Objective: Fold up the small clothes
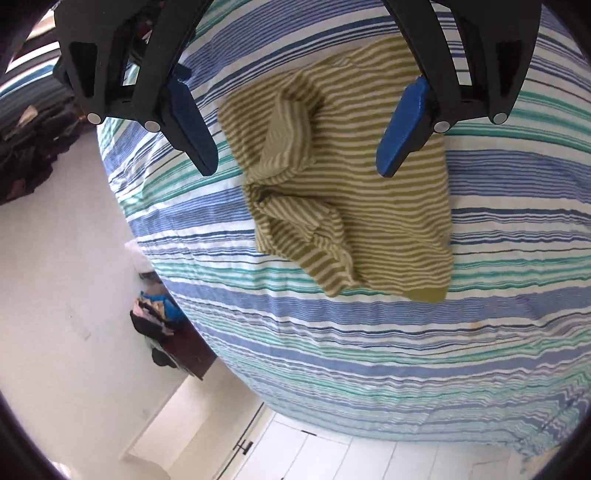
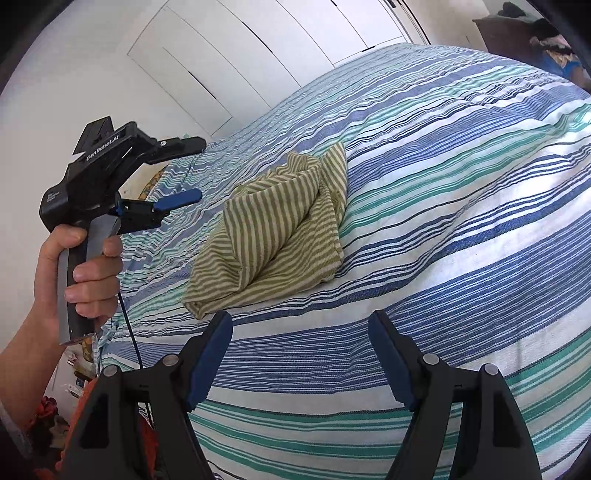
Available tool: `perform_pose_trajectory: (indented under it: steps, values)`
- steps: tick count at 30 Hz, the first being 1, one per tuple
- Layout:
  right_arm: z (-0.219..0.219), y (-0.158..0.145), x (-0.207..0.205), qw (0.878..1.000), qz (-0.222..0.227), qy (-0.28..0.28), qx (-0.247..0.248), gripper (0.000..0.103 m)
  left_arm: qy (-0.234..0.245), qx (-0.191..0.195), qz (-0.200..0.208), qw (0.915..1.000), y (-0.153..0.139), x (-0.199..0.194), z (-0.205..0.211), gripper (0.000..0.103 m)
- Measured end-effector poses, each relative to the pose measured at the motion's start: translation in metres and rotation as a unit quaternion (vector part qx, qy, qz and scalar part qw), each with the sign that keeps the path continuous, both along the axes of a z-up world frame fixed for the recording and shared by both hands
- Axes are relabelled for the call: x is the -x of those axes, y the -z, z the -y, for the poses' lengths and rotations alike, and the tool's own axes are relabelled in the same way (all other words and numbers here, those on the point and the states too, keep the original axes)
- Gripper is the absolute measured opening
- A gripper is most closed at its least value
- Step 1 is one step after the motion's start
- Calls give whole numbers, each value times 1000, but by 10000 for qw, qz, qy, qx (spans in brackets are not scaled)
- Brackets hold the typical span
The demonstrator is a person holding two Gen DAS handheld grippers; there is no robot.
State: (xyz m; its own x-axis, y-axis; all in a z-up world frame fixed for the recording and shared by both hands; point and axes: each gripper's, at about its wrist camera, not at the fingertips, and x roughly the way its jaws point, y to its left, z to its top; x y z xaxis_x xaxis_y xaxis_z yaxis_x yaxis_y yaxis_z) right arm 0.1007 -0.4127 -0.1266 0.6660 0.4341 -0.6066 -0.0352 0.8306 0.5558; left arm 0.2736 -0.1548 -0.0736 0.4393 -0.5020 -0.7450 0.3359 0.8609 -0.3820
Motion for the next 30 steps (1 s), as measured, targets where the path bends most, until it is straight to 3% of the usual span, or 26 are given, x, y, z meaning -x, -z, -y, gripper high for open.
perform_pose_trajectory:
  steps: [3, 5, 8, 10, 11, 12, 13, 15, 18, 21, 23, 25, 27, 28, 29, 30]
  values:
    - [-22, -9, -20, 9995, 69, -270, -175, 76, -10, -467, 46, 9989, 26, 28, -44, 88]
    - [-42, -16, -42, 9992, 59, -333, -212, 76, 303, -918, 259, 9950, 38, 44, -42, 88]
    - [-79, -13, -87, 9986, -289, -308, 317, 76, 685, -1638, 958, 9794, 48, 59, -20, 88]
    - [-93, -6, -109, 9963, -418, -87, 742, 73, 878, -1883, 1129, 9716, 57, 58, -5, 86]
    - [-95, -2, -117, 9942, -455, 33, 979, 43, 984, -1986, 1114, 9687, 63, 56, 3, 81]
    - [-93, 3, -121, 9911, -546, 176, 1203, 17, 1108, -2046, 1009, 9673, 69, 54, 7, 67]
    - [-84, 7, -121, 9899, -701, 370, 1178, 5, 1221, -2053, 824, 9676, 75, 53, 9, 52]
    - [-55, 13, -103, 9910, -881, 794, 620, 5, 1247, -1994, 676, 9696, 80, 56, 4, 50]
    - [-16, 29, -71, 9865, -1243, 1050, 172, 5, 1200, -1762, 510, 9757, 80, 63, -11, 57]
    - [12, 41, -46, 9804, -1565, 1183, 185, 5, 930, -1516, 480, 9829, 72, 67, -28, 58]
    - [22, 28, -35, 9808, -1469, 1201, 452, 7, 632, -1199, 647, 9887, 56, 65, -35, 64]
    - [23, -1, -39, 9846, -1081, 1111, 807, 12, 432, -891, 852, 9914, 41, 58, -33, 69]
    - [14, -29, -60, 9919, -678, 726, 797, 14, 394, -732, 929, 9922, 36, 43, -20, 69]
    - [6, -40, -76, 9955, -566, 382, 658, 27, 398, -745, 911, 9923, 38, 35, -12, 69]
    - [-5, -44, -96, 9970, -596, 18, 501, 53, 420, -795, 867, 9922, 44, 27, -3, 69]
    - [-21, -42, -119, 9960, -738, -446, 252, 64, 480, -887, 752, 9921, 54, 19, 6, 69]
